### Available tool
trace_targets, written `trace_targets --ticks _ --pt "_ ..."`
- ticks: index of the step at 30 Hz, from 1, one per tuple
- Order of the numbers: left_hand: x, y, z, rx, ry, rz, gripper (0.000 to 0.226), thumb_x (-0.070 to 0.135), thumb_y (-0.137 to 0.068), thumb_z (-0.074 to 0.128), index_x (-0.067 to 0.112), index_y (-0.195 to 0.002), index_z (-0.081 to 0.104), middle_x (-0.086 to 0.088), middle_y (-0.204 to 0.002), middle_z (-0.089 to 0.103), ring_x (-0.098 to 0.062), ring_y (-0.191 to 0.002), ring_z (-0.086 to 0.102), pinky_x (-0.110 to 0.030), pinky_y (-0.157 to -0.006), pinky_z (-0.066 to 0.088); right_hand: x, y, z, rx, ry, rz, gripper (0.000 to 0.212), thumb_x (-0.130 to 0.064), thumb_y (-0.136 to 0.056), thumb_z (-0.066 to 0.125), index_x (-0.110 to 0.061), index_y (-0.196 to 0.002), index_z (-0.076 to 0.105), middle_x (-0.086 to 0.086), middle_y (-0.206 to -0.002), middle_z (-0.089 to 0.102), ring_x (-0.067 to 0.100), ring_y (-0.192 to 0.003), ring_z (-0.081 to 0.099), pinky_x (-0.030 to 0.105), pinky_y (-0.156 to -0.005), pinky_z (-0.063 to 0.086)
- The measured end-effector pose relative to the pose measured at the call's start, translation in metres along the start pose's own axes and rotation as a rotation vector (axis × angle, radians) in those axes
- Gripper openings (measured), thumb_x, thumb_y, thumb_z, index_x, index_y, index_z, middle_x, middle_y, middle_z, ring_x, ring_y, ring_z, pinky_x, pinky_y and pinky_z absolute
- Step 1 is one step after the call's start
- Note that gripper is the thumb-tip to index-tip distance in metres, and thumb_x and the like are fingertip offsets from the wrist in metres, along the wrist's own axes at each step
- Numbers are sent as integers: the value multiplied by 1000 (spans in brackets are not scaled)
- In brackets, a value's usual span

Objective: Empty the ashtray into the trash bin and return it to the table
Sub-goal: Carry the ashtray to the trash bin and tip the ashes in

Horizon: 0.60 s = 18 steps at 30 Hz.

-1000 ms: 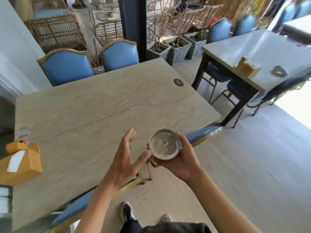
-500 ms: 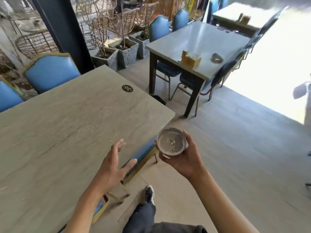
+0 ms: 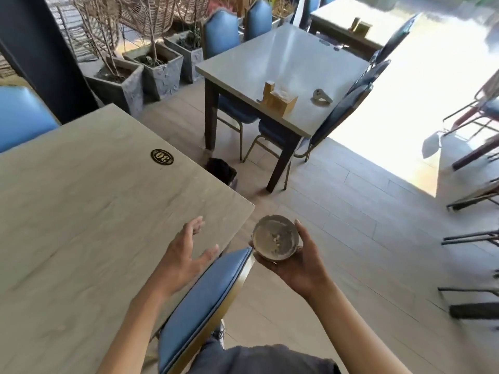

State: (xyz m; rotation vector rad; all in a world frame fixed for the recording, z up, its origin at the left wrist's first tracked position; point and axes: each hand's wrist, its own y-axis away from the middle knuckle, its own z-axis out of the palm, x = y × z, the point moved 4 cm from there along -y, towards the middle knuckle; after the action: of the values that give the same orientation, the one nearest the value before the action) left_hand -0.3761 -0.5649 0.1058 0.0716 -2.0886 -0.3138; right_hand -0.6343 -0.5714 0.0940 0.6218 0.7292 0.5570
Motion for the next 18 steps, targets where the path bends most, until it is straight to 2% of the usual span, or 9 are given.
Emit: trace_targets --ticks 3,11,18 --pt "-3 -25 -1 -7 -5 -18 78 51 -88 64 33 -151 21 10 -153 37 -7 -138 36 -34 -114 35 -18 -17 3 -7 -23 13 68 -56 -99 56 -6 -145 57 29 -148 57 47 -140 52 54 -108 48" --pt "7 -98 24 2 -45 -69 75 54 -88 62 35 -149 23 11 -152 40 -2 -140 35 -31 -116 34 -80 -84 -9 -34 -42 87 71 -54 -95 61 -7 -149 53 29 -150 55 47 -141 52 53 -97 55" --pt "30 -178 71 63 -257 -174 72 50 -92 58 27 -152 25 -1 -154 36 -18 -142 34 -31 -111 34 -172 -162 -32 -84 -14 189 81 -50 -85 76 -8 -150 50 27 -153 53 47 -140 52 56 -96 55"
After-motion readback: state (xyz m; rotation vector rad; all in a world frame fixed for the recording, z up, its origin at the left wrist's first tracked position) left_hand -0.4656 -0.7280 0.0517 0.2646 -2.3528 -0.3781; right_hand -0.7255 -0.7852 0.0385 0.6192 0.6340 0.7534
